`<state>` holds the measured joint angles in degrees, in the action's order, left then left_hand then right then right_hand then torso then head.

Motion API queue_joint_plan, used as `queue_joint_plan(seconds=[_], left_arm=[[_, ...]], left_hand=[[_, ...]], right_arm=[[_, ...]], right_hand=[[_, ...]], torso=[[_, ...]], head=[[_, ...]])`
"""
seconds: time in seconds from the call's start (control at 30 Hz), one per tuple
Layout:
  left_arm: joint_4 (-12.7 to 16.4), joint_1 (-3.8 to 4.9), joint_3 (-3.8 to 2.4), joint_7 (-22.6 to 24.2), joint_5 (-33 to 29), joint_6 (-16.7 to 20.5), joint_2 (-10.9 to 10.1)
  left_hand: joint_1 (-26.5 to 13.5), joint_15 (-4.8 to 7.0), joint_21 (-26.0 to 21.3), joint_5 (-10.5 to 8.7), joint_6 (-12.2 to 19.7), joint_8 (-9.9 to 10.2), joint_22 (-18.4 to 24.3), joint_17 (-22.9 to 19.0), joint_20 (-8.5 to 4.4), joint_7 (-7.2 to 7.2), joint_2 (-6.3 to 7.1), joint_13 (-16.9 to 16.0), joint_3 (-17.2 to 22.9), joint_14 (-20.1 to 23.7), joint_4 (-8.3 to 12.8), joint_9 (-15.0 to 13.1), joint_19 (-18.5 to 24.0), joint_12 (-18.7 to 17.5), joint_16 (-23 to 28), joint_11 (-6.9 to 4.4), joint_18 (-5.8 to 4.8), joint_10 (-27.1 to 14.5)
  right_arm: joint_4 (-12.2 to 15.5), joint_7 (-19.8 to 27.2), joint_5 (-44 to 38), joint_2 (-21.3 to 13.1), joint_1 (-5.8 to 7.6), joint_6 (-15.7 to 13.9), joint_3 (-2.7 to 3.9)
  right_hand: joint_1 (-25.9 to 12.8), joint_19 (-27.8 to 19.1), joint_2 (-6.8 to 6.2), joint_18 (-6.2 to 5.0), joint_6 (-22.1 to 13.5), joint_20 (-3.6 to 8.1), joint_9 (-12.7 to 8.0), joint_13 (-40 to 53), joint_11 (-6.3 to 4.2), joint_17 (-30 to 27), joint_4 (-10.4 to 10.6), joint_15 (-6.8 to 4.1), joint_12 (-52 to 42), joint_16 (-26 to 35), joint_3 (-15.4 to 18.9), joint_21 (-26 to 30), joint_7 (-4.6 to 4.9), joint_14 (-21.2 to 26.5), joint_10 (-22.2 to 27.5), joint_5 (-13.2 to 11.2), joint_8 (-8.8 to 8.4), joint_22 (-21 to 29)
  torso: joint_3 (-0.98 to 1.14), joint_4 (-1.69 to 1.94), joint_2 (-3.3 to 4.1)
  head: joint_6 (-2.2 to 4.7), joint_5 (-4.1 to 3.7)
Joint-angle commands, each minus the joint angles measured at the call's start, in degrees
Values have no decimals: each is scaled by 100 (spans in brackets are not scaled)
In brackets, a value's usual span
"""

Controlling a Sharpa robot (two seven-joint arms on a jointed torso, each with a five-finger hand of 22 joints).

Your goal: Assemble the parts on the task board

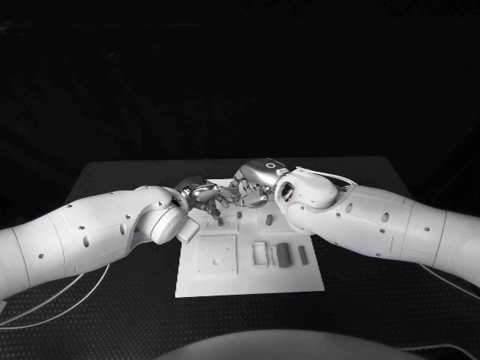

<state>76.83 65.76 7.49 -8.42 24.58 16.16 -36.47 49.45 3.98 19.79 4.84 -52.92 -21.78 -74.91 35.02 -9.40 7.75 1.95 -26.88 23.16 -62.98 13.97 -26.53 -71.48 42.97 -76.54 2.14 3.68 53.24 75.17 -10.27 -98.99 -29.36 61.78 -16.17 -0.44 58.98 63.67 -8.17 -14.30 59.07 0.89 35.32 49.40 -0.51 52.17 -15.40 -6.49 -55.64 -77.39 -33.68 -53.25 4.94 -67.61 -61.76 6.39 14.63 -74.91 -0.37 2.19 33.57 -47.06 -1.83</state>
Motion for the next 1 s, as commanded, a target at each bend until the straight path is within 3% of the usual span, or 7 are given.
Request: queue_joint_plan(seconds=[0.03,0.43,1.0], left_arm=[[-8,9,-4,-22,-52,-63,30],[-9,9,-4,-131,-52,-257,49],[14,10,-5,-4,-271,-303,66]], left_hand=[[-5,26,-21,2,-28,28,-72,-9,-26,8,-31,20,10,-24,-26,16,-34,-45,-19,-3,59,19],[-122,4,-42,-143,26,120,-75,-23,-26,42,71,96,-36,-32,-117,77,-51,-77,-36,21,62,-14],[-59,14,-36,-142,-6,128,-84,-27,-32,32,35,123,7,-54,-118,89,-85,-68,-53,12,78,8]], right_arm=[[17,-9,-71,13,2,69,2],[35,-14,-71,34,2,92,2],[4,-9,-56,86,2,151,2]], right_hand=[[-37,14,-24,-70,86,22,6,-1,-36,1,35,-34,-17,-24,1,-33,46,-5,3,12,23,-103],[-30,10,-9,-70,86,25,4,-4,-37,-1,37,-34,-16,-21,-13,-33,44,-4,4,14,20,-101],[-19,3,8,-70,84,27,2,-9,-36,-4,34,-34,-13,-15,-30,-32,45,-1,7,15,15,-98]], torso=[[1,-1,1],[1,-1,1],[-2,-1,0]], head=[[0,3],[-4,12],[-16,12]])
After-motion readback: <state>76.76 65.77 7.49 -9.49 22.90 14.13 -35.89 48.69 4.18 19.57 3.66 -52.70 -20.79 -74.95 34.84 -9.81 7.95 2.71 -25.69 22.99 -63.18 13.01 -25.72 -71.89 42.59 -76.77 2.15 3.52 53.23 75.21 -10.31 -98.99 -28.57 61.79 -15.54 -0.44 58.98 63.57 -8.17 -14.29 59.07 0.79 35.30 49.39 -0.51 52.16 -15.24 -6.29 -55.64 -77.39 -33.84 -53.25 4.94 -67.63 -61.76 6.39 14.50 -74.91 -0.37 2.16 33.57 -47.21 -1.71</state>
